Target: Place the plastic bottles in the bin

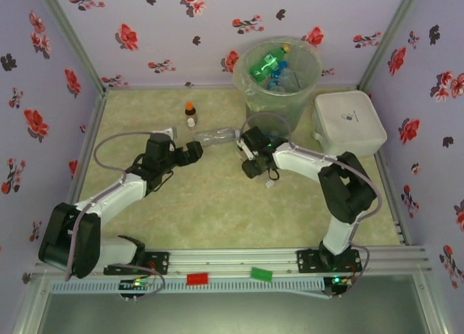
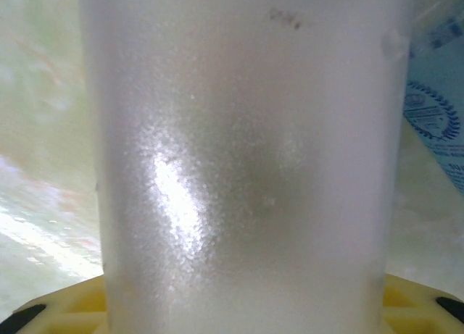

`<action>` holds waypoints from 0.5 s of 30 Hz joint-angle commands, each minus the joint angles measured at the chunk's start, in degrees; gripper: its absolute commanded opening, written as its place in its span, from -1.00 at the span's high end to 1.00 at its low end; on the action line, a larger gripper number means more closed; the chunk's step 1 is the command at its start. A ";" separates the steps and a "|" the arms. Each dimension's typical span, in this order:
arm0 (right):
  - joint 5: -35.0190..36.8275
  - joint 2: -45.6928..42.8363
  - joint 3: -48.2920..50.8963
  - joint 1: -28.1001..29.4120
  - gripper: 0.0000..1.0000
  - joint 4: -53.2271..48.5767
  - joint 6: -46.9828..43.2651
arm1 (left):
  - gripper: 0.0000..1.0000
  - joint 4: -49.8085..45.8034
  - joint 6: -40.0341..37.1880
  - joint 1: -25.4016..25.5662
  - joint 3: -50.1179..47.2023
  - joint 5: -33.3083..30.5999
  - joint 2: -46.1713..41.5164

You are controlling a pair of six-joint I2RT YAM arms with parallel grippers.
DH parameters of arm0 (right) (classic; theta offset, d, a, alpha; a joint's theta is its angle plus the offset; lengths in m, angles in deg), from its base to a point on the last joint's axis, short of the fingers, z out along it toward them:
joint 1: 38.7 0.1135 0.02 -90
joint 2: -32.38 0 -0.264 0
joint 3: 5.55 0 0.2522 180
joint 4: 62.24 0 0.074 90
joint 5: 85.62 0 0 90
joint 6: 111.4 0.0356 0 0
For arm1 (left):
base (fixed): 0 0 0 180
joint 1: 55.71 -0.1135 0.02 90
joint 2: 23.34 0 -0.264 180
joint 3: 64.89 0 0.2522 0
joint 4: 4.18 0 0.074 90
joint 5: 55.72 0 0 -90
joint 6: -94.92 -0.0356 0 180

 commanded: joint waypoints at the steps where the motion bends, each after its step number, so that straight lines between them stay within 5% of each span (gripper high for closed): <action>1: -3.41 -4.77 2.72 0.42 0.14 4.01 5.85 | -0.99 1.97 -0.82 -0.89 2.12 -1.27 0.89; 15: -7.60 -25.31 3.29 -3.63 0.24 9.62 11.61 | -1.00 4.04 1.78 -1.27 2.67 -1.27 2.84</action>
